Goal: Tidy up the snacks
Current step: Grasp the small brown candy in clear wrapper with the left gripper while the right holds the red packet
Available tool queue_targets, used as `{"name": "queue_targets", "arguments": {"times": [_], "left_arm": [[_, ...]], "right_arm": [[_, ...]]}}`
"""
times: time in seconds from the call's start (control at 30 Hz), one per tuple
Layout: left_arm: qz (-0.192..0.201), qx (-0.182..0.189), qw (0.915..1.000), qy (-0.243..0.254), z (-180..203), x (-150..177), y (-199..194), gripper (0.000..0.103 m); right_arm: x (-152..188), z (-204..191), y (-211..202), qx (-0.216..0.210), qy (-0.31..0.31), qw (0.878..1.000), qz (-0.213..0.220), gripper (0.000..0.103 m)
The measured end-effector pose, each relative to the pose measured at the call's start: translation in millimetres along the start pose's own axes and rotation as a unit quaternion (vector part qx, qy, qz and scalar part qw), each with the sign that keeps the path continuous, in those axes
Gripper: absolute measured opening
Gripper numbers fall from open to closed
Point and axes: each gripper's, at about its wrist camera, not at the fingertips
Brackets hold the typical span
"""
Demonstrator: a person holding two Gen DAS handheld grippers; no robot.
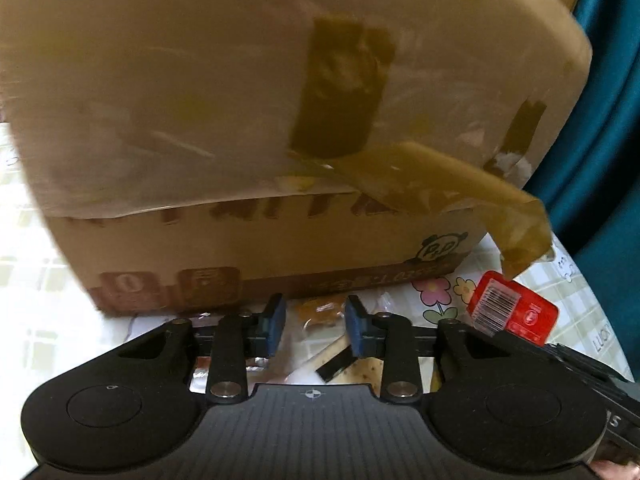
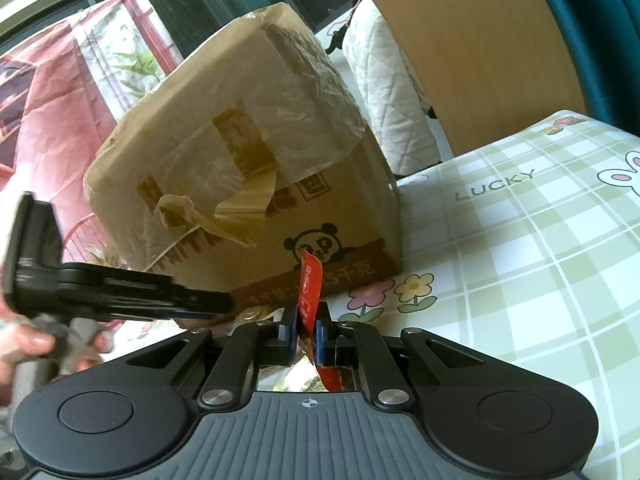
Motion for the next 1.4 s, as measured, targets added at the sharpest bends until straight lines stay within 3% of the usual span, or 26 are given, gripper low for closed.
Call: {"name": "queue_targets", "arguments": {"times": [0.37, 0.97, 1.17, 1.4], "left_arm": [[-0.003, 0.015, 0.9998, 0.014, 11, 1, 21, 0.029], [-0.063, 0.074, 0.9953, -0.007, 3, 28, 1, 0.030], [-0.006, 0.051, 0.9983, 0.025, 13, 9, -8, 0.029], [0.010, 0.027, 0.9879, 0.153, 43, 4, 14, 0.029]], "right_arm": [[0, 2, -1, -0.008, 0.008, 1.000, 0.000, 0.008], [1, 0, -2, -0.005, 0.011, 1.000, 0.000, 0.008], [1, 0, -1, -0.004, 0.012, 1.000, -0.001, 0.008], [1, 2, -1, -0.006, 0.014, 1.000, -0.002, 0.008]]}}
Point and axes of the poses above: each gripper's, at about its wrist camera, not at the fingertips, and y roughly the way its jaws point, z to its right, x to its underside, and after that the axes turned 5 degrees about z, right-handed
